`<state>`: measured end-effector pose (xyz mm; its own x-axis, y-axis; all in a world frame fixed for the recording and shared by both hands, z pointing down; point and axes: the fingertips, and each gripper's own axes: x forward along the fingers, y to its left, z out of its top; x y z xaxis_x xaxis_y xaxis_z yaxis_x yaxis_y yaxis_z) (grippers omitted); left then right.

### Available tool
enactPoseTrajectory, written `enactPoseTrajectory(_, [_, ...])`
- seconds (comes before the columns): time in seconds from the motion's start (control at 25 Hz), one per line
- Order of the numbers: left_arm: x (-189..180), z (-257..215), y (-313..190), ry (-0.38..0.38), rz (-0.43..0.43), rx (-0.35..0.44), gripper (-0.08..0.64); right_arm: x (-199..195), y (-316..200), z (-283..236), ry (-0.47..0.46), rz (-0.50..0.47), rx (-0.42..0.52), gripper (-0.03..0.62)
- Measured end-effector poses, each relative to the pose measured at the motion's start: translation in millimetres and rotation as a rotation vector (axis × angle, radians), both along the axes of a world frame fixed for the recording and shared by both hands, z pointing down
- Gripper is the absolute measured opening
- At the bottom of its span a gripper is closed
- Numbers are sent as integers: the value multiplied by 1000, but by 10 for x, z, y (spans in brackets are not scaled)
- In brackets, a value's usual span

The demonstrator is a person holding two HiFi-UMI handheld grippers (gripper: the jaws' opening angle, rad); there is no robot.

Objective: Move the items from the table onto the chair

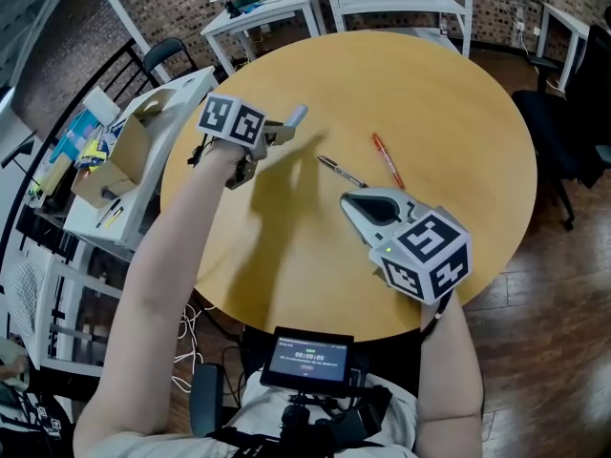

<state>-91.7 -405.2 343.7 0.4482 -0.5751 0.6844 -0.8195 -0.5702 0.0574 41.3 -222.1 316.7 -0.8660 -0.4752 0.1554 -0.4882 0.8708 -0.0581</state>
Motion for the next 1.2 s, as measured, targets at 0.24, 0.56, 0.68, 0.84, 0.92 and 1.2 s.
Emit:
enactPoseTrajectory(0.24, [205,-175,542,-54,163,116,129,20,12,-11,1,1,0,3])
enactPoseTrajectory(0.56, [82,-312,1190,1,219,207,129,14,-5,-2,-1,3,0,3])
enactPoseTrajectory(0.68, [-23,-514,1272,81,187,251,129,7,-1,-14,1,2,0,3])
enactPoseTrajectory(0.84, [-122,-720,1349,147,161,299,130,49,12,-10,-1,6,-4,3])
enactPoseTrajectory(0.92, [-207,-768,1365,144,148,314,130,54,6,-12,-6,10,-5,3])
enactPoseTrajectory(1.2, [-536,-774,1424,120,100,324,130,15,-16,-23,-7,10,-5,3])
